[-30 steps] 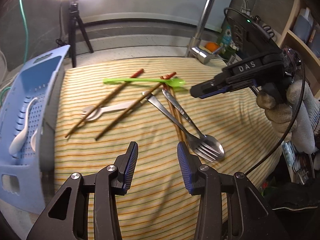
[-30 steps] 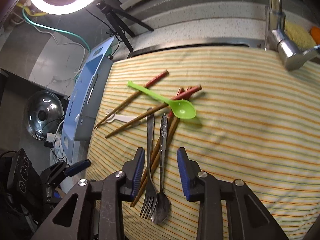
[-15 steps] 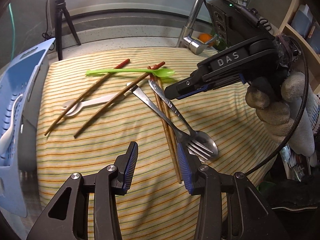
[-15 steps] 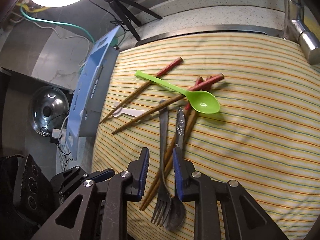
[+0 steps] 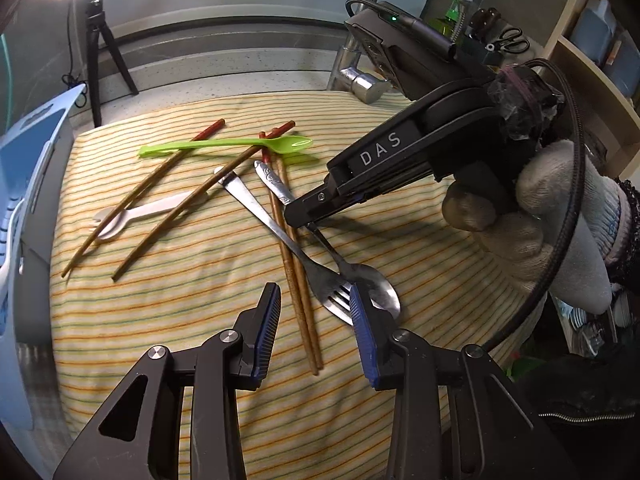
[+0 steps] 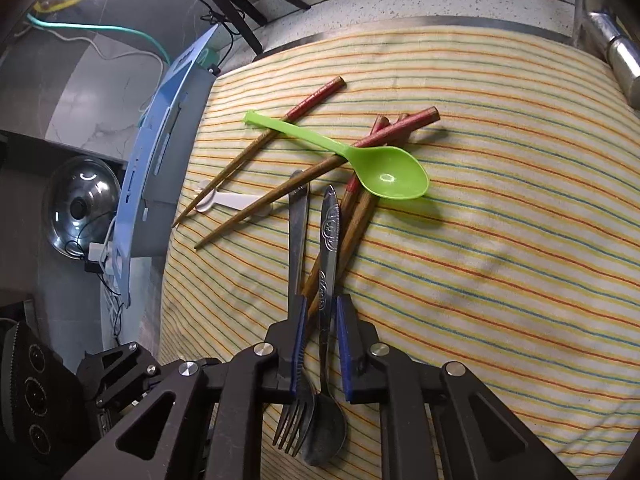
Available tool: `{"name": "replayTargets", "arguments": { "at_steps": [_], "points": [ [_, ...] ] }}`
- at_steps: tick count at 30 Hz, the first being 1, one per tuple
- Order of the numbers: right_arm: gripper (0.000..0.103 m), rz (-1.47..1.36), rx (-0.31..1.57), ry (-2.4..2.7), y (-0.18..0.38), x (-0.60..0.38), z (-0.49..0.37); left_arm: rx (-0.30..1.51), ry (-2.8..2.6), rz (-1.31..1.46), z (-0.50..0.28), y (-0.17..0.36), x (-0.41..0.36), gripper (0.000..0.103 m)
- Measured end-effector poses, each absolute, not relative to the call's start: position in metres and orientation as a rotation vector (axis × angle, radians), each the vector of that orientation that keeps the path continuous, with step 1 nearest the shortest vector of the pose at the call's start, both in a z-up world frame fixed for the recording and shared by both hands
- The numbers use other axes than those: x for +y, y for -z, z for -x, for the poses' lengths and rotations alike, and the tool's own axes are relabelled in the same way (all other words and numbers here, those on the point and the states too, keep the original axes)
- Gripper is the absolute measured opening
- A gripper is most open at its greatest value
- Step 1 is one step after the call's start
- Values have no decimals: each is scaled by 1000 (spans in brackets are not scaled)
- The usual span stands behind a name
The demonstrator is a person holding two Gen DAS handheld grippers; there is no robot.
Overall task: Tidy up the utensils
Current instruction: 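Grasp the metal fork and spoon handles with the right tool and lift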
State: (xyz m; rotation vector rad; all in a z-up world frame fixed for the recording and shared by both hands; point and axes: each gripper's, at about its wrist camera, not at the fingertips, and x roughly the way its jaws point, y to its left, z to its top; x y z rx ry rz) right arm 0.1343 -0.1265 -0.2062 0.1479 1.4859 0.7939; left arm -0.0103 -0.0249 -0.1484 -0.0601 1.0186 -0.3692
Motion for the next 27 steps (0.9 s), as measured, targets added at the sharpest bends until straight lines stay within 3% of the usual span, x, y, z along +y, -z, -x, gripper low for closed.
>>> {"name": "replayTargets", "arguments": {
  "at_steps": [12,27],
  "points": [
    [12,-65,1547,-914,211,-120,-145,1026,185,228,52,165,-55,32],
    [12,-51,1608,-1006,217,-117,-149,981,14,331,50,178,-80,32]
  ]
}}
